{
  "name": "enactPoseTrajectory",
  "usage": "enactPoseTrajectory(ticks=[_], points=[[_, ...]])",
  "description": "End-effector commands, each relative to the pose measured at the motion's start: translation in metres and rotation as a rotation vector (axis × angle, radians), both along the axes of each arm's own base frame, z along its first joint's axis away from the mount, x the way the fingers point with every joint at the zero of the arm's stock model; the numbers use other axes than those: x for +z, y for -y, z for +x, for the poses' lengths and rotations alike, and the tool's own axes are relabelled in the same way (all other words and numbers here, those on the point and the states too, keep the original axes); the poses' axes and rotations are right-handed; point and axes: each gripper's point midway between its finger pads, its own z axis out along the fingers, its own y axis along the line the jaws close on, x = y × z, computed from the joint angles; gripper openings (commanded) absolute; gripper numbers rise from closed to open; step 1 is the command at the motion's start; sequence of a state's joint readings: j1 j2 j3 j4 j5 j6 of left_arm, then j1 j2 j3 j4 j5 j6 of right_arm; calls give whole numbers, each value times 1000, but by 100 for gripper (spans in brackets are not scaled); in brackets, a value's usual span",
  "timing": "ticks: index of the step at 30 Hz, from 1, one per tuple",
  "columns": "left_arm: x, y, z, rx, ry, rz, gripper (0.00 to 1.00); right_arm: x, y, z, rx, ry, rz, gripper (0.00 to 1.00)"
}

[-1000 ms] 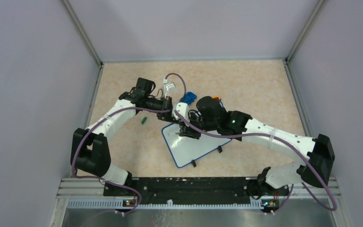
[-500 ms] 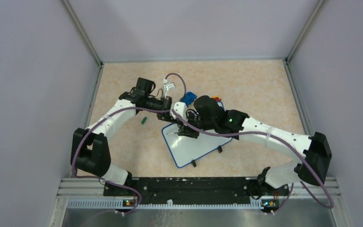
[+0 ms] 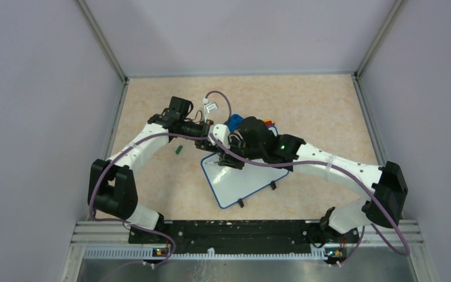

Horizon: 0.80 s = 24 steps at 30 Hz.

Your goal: Write a sentence on the whiteboard

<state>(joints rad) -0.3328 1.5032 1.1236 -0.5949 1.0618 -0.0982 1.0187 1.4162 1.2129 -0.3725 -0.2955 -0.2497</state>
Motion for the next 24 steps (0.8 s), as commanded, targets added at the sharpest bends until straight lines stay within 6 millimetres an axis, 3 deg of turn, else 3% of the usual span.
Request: enactPoseTrajectory(ticks=[1,24], points=[[-11,-1,3,15,-9,43,0,18,-9,7,-13,47,44,0],[-14,-1,5,16,-15,54,0,0,17,-8,-3,29,-19,0]])
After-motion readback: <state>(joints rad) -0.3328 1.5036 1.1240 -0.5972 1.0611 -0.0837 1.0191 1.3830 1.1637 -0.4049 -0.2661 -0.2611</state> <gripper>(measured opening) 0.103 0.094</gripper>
